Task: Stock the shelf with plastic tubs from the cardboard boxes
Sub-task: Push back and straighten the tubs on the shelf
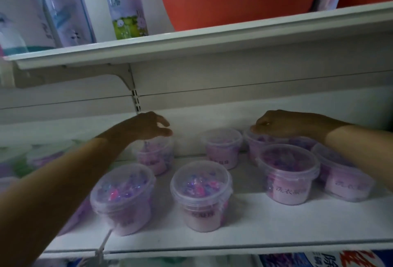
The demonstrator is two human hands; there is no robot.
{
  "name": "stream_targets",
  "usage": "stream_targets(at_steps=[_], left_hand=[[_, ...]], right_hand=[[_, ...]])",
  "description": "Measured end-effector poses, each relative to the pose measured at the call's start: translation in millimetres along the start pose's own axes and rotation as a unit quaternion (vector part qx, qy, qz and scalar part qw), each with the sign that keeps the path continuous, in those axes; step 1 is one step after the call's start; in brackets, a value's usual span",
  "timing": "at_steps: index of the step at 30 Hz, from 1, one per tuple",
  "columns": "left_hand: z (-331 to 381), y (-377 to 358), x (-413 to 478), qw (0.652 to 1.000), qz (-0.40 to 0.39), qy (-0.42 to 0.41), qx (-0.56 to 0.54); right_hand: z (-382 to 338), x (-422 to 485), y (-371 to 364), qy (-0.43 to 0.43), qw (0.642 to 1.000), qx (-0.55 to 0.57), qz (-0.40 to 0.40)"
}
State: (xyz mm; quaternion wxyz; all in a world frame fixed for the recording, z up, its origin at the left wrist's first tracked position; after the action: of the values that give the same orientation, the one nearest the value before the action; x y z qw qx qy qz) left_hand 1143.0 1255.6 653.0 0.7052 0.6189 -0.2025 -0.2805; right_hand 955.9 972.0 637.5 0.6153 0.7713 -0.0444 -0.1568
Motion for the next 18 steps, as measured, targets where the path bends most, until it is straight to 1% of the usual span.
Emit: stream_targets(at_steps=[2, 4, 5, 8, 10, 18], left_hand=[[-33, -2, -5, 0.997, -0.045, 0.054, 0.010], [-50, -7, -11, 0.990, -0.098, 0.103, -0.018], [-54, -10, -14, 0.986, -0.117, 0.115, -0.037], [-54, -15, -13, 0.982, -0.120, 0.102, -0.102], [-47, -17, -11, 0.982, -0.115, 0.083, -0.124], [4, -33, 8, 0.985, -0.108, 0.009, -0.135]], right_hand=[[-8, 4, -3, 0.075, 0.997, 0.031, 0.017], [-23, 11, -10, 0.130, 0.990, 0.053, 0.011], [-30, 15, -13, 0.150, 0.987, 0.055, 0.011], [-46, 24, -22, 0.158, 0.987, 0.017, -0.003], [-52, 27, -23, 0.159, 0.987, 0.012, -0.001], [-60, 23, -26, 0.113, 0.993, 0.032, 0.014]])
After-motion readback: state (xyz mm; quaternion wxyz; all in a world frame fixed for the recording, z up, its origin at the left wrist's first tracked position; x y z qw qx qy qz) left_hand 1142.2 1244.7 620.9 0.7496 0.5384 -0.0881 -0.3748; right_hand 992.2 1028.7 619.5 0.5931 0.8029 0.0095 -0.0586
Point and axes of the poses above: each hand's wrist, its own x-axis towards the middle knuckle, its own y-axis out of the back of the hand, z = x × y, the point moved 1 cm from there along x, towards the middle knuckle, and after that the axes turned 8 degrees about -z, right-handed, at the moved point
